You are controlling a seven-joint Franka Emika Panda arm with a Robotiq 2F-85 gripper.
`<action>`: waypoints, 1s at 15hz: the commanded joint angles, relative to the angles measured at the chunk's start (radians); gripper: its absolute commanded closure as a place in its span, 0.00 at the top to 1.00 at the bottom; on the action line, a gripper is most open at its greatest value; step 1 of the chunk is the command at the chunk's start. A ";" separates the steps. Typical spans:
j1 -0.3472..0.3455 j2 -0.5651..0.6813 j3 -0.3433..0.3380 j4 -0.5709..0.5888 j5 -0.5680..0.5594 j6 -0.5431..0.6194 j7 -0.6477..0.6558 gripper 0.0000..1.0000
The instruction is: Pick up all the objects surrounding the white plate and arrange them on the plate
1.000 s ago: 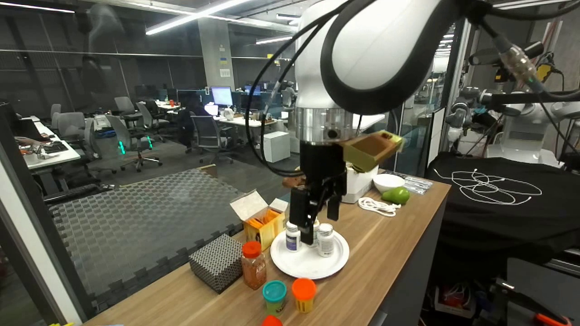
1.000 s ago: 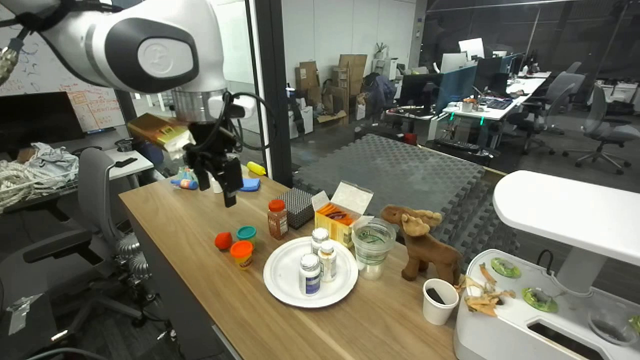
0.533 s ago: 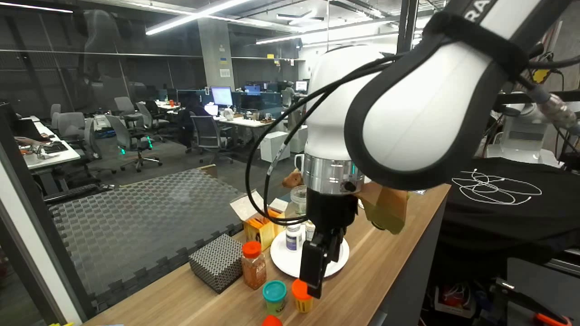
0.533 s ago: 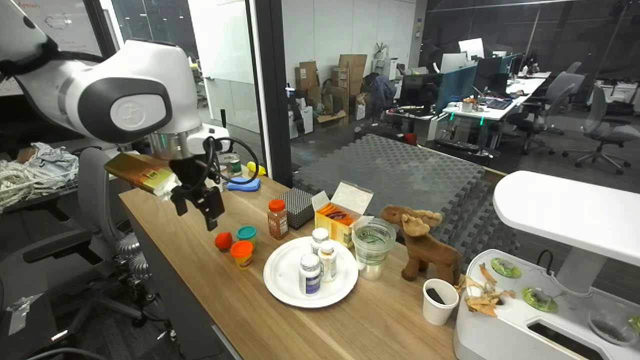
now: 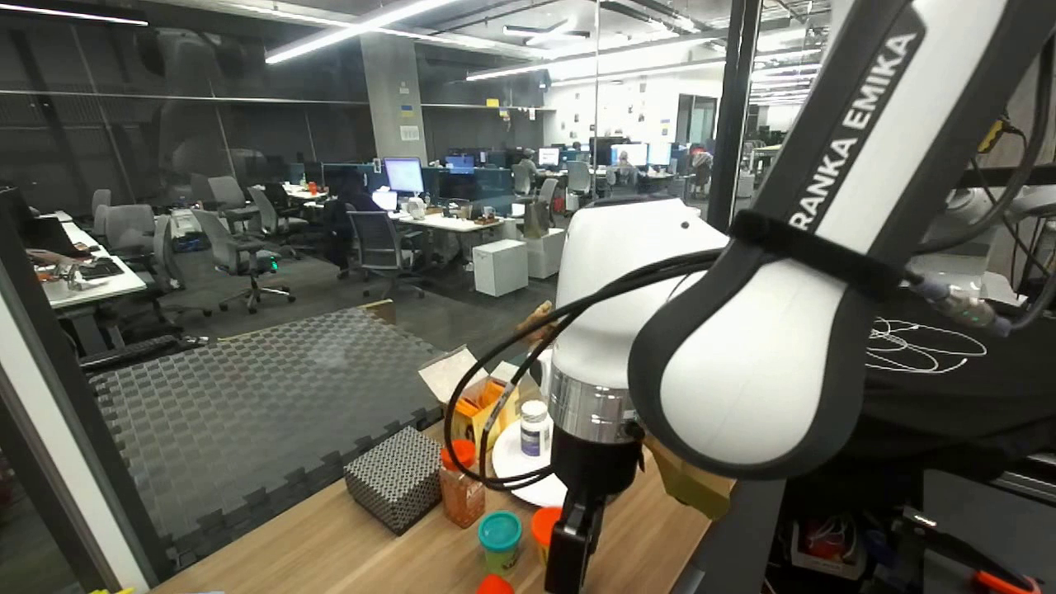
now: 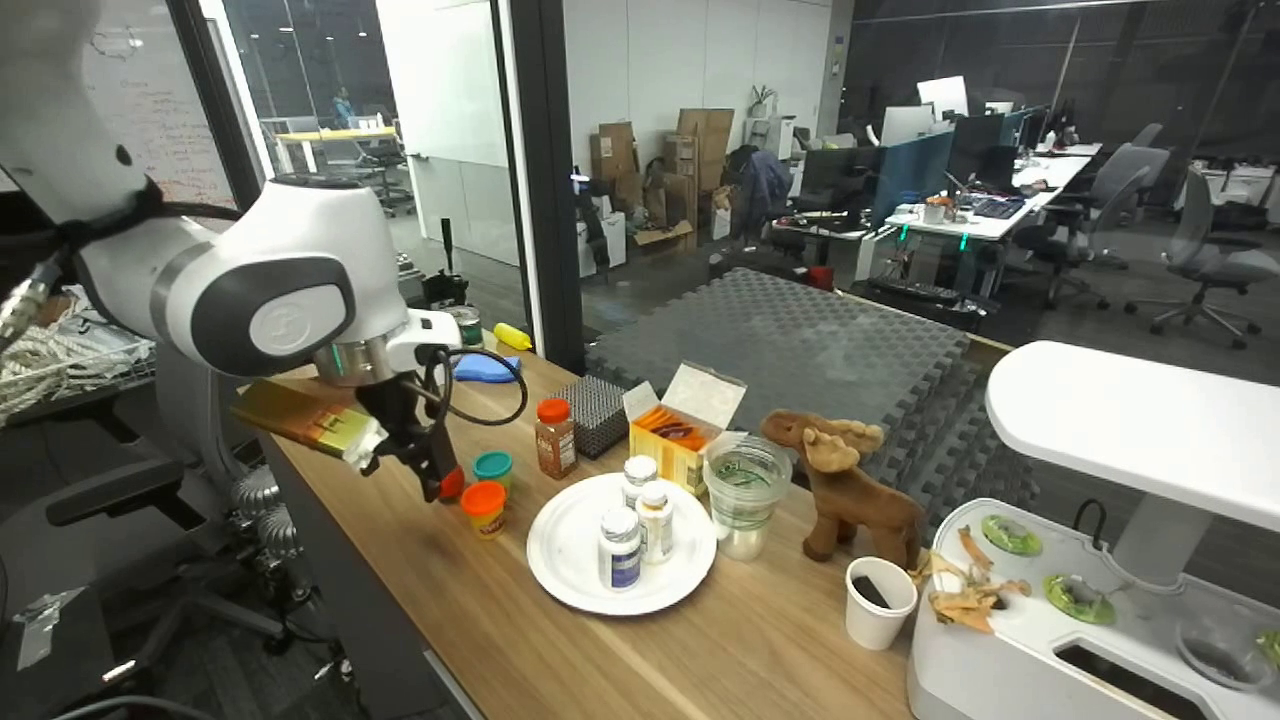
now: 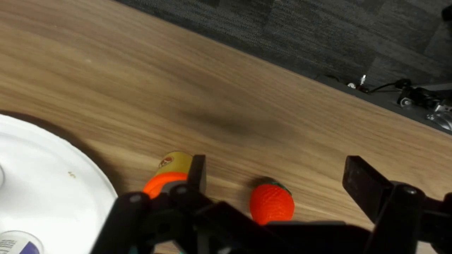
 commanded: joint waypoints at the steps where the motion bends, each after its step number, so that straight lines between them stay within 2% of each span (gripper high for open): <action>1: 0.071 0.091 -0.095 0.079 -0.120 0.037 0.066 1.00; 7: 0.168 0.189 -0.232 0.190 -0.229 0.047 0.159 1.00; 15: 0.253 0.219 -0.334 0.215 -0.280 0.058 0.241 1.00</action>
